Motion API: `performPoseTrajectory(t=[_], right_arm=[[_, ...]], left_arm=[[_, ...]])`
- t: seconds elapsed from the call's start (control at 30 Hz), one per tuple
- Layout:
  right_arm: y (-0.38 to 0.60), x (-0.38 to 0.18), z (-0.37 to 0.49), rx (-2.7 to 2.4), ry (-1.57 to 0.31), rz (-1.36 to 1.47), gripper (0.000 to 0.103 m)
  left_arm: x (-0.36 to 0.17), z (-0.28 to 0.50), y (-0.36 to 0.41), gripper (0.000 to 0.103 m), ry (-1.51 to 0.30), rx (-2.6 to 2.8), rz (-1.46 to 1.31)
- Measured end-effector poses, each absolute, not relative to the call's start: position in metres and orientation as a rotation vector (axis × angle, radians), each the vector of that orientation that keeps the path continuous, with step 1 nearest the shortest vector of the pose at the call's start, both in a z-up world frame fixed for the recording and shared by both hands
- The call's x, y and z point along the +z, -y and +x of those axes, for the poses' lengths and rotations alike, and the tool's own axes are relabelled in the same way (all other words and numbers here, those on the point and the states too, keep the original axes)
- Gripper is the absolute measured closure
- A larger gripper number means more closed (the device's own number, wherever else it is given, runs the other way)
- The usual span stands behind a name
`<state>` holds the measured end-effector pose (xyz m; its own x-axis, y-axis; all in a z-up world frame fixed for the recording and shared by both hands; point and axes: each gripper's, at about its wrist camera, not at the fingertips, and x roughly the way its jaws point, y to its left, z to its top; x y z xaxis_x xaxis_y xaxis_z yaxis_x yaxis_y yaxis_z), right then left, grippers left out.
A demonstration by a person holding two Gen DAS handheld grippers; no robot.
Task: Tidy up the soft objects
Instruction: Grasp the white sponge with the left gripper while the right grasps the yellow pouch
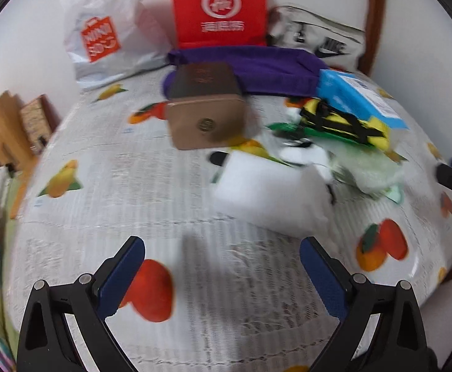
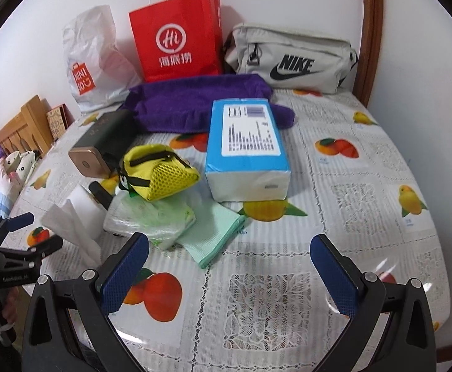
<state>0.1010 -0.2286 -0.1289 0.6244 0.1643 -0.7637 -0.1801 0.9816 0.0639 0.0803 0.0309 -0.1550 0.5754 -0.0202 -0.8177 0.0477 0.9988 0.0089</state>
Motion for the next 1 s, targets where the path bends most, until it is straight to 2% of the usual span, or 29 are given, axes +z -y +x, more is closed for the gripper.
performPoseTrajectory(t=[0.53,0.63,1.0], right_arm=[[0.216,-0.152,0.116,0.202,-0.930,-0.061,0.001],[0.214,-0.153,0.117,0.220,-0.925,-0.066,0.001],[0.200,-0.138,0.132,0.340,-0.862,-0.017,0.001]], left_arm=[[-0.171,0.123,-0.004,0.002,-0.916,-0.178,0.067],[-0.172,0.125,-0.008,0.022,-0.920,-0.195,0.034],[-0.159,0.110,-0.052,0.021,-0.900,-0.065,-0.006]])
